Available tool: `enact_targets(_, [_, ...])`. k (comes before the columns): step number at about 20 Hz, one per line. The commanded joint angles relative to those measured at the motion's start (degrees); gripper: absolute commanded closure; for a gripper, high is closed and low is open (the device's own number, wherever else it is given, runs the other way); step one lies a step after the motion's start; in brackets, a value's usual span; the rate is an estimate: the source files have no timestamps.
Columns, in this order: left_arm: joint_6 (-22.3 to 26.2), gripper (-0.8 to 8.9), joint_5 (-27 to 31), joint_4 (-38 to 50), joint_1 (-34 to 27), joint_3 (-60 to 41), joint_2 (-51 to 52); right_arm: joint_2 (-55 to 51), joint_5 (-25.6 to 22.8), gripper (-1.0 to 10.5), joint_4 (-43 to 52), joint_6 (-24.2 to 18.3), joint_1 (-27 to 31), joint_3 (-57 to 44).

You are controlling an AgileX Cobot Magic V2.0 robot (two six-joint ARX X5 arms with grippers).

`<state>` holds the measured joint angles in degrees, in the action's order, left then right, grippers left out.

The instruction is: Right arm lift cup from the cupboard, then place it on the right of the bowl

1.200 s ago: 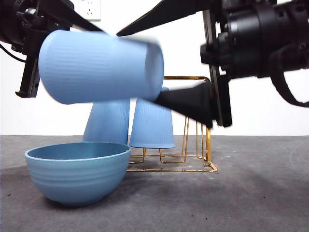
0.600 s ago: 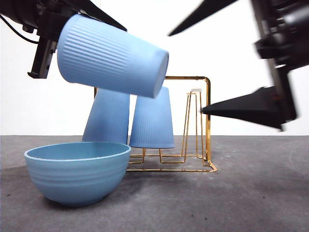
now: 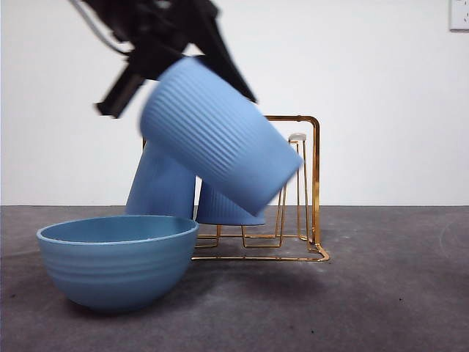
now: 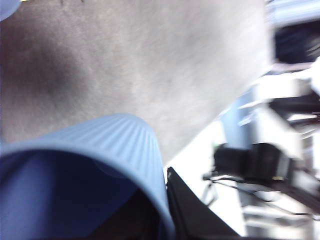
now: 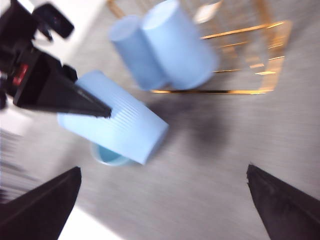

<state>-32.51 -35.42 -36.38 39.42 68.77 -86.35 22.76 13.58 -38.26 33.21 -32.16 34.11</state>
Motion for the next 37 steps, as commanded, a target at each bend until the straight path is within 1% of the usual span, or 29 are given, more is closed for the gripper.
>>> enact_targets(1, [5.6, 8.04, 5.0, -3.8, 4.0, 8.0, -5.9, -1.6, -4.5, 4.1, -8.2, -6.3, -0.2, 4.7])
enact_targets(3, [7.6, 8.04, 10.6, -8.0, 7.0, 14.1, -10.6, -2.9, -8.1, 4.1, -13.6, -8.3, -0.2, 8.3])
enact_targets(6, [10.8, 8.04, 17.6, -15.3, 10.3, 22.2, -17.3, -4.3, -12.2, 4.1, -17.7, -10.3, -0.2, 10.9])
enact_targets(8, [13.1, 8.04, 22.7, -19.8, 12.1, 26.2, -20.9, -5.0, -12.9, 4.1, -18.4, -10.4, -0.2, 11.0])
enact_targets(10, [15.5, 8.04, 28.2, -22.6, 13.9, 29.1, -23.5, -5.0, -13.7, 4.1, -19.0, -11.3, -0.2, 11.0])
enact_targets(12, [17.0, 8.04, 33.2, -22.8, 15.7, 29.9, -25.1, -5.0, -13.7, 4.1, -19.2, -11.7, -0.2, 11.0])
enact_targets(16, [18.7, 8.05, 40.5, -22.8, 18.2, 30.0, -27.2, -5.0, -13.7, 4.1, -19.2, -12.8, -0.2, 11.0])
enact_targets(21, [19.1, 8.04, 40.6, -23.7, 18.8, 30.0, -30.0, -5.0, -13.6, 4.1, -19.3, -13.1, -0.2, 11.0])
enact_targets(23, [19.9, 7.94, 40.6, -23.8, 19.1, 30.0, -30.6, -5.0, -13.6, 4.1, -19.3, -13.1, -0.2, 11.0])
enact_targets(24, [19.9, 7.63, 40.6, -23.6, 19.1, 30.0, -30.6, -5.0, -13.6, 4.1, -19.3, -13.2, -0.2, 11.0])
enact_targets(26, [19.8, 6.46, 40.6, -23.3, 19.2, 30.0, -30.6, -5.0, -13.6, 4.1, -19.3, -13.3, -0.2, 11.0])
enact_targets(27, [19.6, 5.44, 40.6, -23.5, 19.2, 30.2, -30.6, -5.0, -13.7, 4.1, -19.3, -13.4, -0.2, 11.0])
enact_targets(29, [19.4, 3.69, 40.6, -24.2, 19.2, 30.9, -30.6, -5.0, -13.7, 4.1, -19.3, -13.4, -0.2, 11.0])
enact_targets(30, [19.4, 3.16, 40.6, -24.5, 19.2, 31.6, -30.6, -5.0, -13.7, 4.1, -19.3, -13.3, -0.2, 11.0])
enact_targets(31, [19.3, 3.00, 40.6, -24.8, 19.2, 32.5, -30.6, -5.0, -13.7, 4.1, -19.3, -13.3, -0.2, 11.0])
enact_targets(33, [18.5, 3.00, 40.6, -26.7, 19.2, 34.9, -30.5, -5.0, -13.6, 4.1, -19.3, -13.3, -0.2, 11.0])
enact_targets(37, [18.6, 2.99, 40.6, -31.8, 19.8, 40.0, -29.7, -5.0, -13.6, 4.1, -19.7, -13.3, -0.2, 11.0])
